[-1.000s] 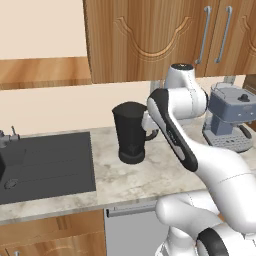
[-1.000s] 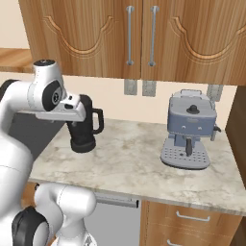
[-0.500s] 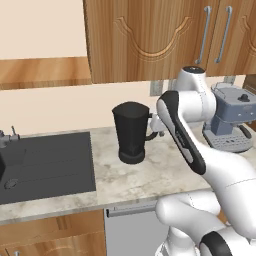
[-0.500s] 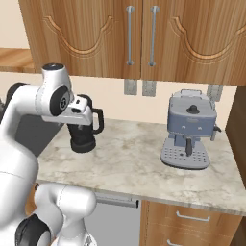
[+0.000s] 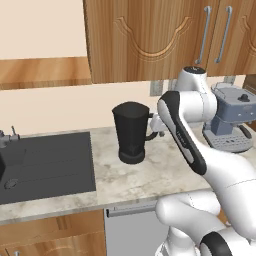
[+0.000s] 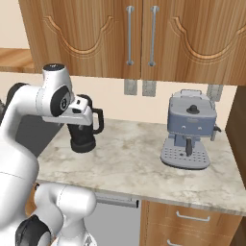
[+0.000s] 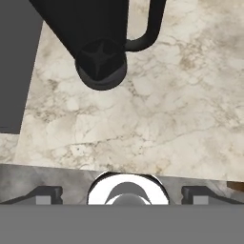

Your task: Turn on the sink faucet and place the jug under the water for a few seconds to fill it up.

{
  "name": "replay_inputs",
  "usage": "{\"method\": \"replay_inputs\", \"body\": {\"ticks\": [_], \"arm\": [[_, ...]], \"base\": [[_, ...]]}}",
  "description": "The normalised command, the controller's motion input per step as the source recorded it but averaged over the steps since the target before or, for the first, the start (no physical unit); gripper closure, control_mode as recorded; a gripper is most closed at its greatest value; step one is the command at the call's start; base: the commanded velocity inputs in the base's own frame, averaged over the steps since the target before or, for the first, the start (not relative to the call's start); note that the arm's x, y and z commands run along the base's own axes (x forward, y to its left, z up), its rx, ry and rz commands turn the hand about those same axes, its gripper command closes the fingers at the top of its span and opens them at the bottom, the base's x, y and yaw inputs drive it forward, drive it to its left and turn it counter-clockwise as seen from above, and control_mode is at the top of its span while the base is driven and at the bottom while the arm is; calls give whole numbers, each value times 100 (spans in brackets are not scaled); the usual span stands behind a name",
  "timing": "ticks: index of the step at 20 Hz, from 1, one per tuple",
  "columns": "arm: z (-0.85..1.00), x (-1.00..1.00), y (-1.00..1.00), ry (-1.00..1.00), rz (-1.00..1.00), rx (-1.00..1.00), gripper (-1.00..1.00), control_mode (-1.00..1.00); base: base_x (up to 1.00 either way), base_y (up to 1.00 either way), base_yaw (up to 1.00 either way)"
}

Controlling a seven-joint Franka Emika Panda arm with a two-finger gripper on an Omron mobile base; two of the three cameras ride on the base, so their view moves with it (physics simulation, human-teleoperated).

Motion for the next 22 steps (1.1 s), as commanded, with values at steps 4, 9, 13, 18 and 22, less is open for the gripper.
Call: {"method": "replay_inputs", "body": {"ticks": [4, 9, 13, 18, 22], "arm": [[0, -7, 0, 0, 0, 0, -100, 100], [0, 0, 0, 0, 0, 0, -100, 100], [0, 0, 0, 0, 0, 0, -100, 100], [0, 0, 0, 0, 0, 0, -100, 100], [0, 0, 0, 0, 0, 0, -100, 100]], "base": [[-11, 11, 1], [-32, 86, 6], [-5, 100, 3], [9, 100, 0], [21, 99, 0]]}}
